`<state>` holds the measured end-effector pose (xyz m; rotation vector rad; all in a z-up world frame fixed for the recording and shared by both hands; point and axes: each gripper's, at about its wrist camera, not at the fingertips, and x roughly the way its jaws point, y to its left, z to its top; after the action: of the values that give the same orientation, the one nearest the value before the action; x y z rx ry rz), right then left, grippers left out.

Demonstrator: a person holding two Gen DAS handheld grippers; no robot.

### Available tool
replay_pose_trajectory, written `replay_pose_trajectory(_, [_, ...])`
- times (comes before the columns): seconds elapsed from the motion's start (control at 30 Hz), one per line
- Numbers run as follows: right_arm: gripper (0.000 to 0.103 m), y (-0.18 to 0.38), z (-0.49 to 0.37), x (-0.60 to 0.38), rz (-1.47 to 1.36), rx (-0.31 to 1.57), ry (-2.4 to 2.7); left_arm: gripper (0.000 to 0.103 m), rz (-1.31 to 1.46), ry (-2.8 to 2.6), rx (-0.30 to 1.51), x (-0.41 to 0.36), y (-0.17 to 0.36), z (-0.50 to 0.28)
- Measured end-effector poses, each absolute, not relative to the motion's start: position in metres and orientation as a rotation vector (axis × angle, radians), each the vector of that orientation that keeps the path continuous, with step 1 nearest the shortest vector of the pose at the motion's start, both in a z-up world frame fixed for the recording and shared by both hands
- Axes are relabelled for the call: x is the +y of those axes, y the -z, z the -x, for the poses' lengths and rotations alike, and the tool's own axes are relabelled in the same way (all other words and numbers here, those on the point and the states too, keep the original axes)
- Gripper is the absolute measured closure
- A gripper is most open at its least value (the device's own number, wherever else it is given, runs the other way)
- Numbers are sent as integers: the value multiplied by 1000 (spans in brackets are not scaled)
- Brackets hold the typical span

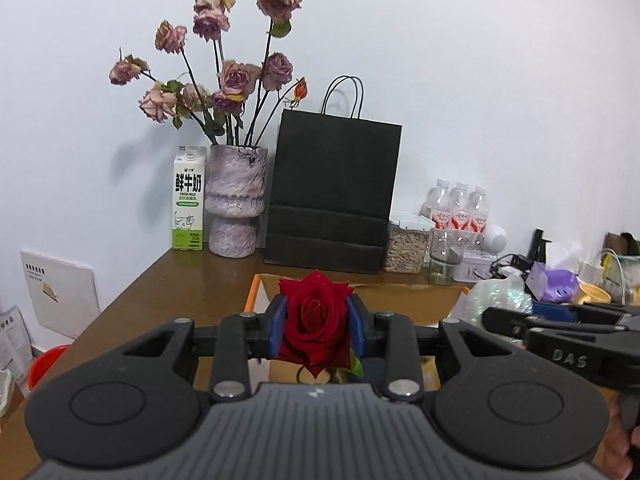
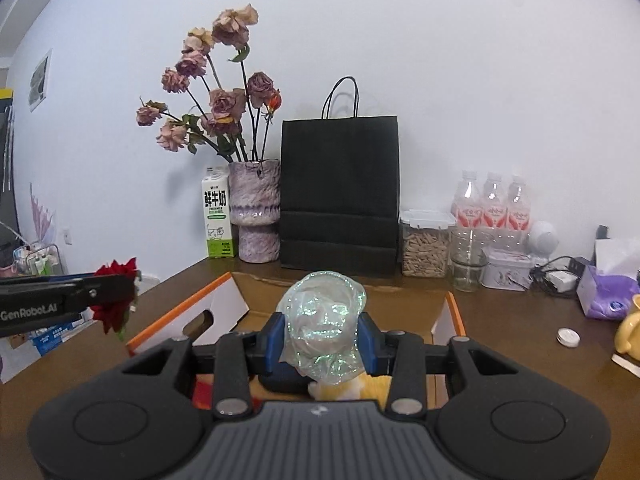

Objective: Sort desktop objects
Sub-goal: 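Carry the rose and plastic bag into the box and open both grippers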

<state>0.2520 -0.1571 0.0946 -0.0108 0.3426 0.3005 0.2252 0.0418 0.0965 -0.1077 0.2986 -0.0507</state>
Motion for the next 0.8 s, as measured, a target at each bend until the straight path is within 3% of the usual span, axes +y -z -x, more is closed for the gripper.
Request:
replay_pose_trajectory(0.47, [66,-63,-374,-130,-42,485,-260,70,142,-30,433,37,-63,-349])
replay_pose_trajectory(0.8, [66,-31,-383,-122,-2,560,-272,70,105,-59,522,42,-30,-366])
